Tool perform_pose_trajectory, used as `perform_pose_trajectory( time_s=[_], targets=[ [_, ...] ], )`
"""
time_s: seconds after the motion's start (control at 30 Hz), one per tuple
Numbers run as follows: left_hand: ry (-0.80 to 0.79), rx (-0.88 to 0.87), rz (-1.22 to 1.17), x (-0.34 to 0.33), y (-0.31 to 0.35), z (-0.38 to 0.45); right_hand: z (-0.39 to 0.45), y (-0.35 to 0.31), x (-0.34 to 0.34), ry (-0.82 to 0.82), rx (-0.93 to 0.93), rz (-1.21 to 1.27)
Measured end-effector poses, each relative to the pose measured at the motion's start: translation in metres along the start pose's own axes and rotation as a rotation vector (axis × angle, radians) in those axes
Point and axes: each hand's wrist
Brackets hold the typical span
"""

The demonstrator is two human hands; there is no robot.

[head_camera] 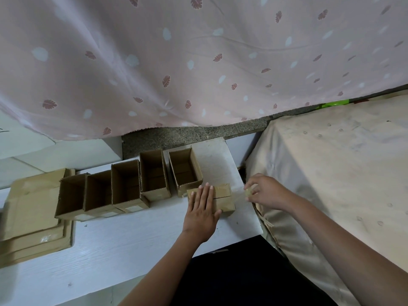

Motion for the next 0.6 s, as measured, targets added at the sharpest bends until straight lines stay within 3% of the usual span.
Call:
perform_pose_trajectory(
  time_s=[0.17,0.33,0.6],
  targets=[
    [0.007,-0.020,0.005,-0.002,0.000,0.001,0.004,0.020,-0.005,0.093,-0.117,-0.070],
    [-0.005,-0.022,0.005,-0.002,-0.001,0.000,0.010,0.019,-0.026,0.127,-0.043,-0.145],
    [-0.054,-0.038,0.002,0.010,0.006,-0.004,0.002,0.003,-0.016,0.024,-0.020,-0.024]
  ],
)
Point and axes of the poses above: each hand's wrist, its own z-axis towards the middle knuckle, its own x-axis out of the back of the hand, y = z × x, and after that the axes turned 8 degrees about -y, right-handed
